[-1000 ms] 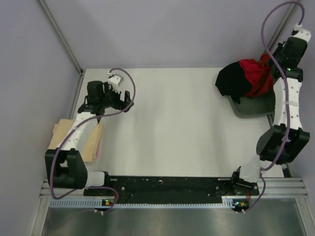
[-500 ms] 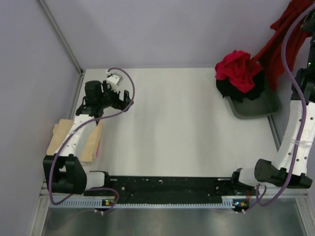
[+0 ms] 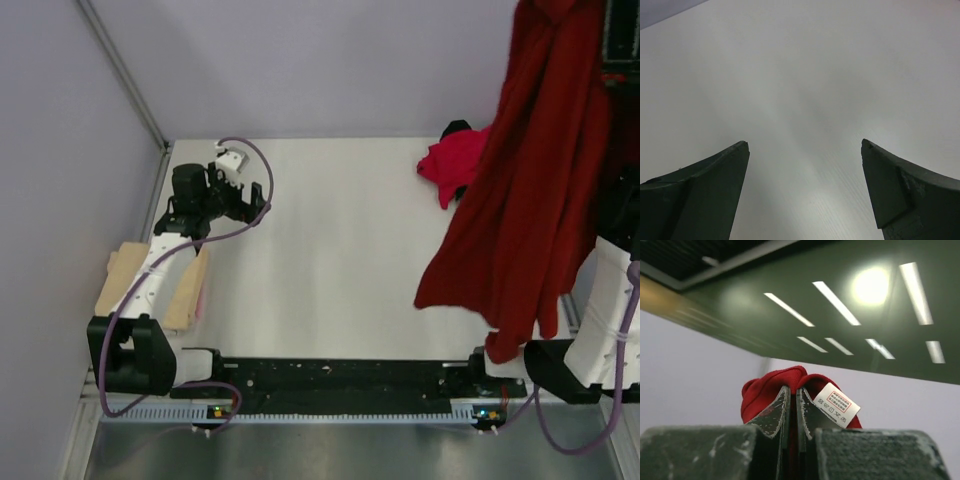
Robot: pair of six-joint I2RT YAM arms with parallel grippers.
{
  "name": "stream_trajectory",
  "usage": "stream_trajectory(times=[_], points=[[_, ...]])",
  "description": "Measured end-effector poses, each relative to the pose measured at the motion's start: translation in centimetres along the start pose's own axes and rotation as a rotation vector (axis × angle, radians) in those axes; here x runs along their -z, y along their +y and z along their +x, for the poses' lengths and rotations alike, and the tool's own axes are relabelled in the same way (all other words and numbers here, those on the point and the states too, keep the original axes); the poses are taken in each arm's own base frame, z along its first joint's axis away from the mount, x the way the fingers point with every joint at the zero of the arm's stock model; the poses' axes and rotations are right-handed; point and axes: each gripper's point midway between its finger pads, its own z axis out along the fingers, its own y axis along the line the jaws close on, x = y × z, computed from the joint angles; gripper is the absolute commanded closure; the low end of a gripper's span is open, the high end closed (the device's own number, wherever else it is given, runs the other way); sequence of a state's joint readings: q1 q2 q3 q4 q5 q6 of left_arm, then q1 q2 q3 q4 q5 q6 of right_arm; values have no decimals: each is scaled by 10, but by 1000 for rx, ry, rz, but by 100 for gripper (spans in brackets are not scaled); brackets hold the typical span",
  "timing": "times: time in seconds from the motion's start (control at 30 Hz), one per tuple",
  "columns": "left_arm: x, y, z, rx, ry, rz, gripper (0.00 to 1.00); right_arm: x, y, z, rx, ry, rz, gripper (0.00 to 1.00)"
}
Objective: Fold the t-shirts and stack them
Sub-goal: Move the tshirt to the center of the board
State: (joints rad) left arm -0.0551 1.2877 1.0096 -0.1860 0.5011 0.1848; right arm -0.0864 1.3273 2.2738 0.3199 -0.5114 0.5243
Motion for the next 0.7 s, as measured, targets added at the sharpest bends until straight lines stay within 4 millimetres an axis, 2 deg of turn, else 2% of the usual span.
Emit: stream_trajectory(times=[0.03,0.1,0.2,0.33,0.37,0.47,0.53,0.57,0.67,0.7], points=[[0,1,0,0,1,-7,3,-4,19,5,-79,-6,-70,100],[0,4,1,0,5,-25,3,-10,43,21,-192,1,-167,100],[2,14,2,1,17,-81,3,-21,75,72,-354,61,-286,100],[8,33,2,3,26,-175,3,-27,112,181,-530,223,-365,100],[11,39,1,5,25,-202,3,-22,123,217,-582,287,-379,100],[20,51,-3,2,18,-256,5,8,149,315,-719,495,-400,100],[23,54,-5,-9,13,-268,11,39,164,364,-790,639,-412,100],[24,53,-6,-17,10,-266,15,57,172,384,-819,708,-419,100],[22,48,-7,-50,7,-229,22,113,188,423,-879,862,-436,100],[21,46,-7,-66,9,-212,23,139,193,435,-900,918,-428,100]])
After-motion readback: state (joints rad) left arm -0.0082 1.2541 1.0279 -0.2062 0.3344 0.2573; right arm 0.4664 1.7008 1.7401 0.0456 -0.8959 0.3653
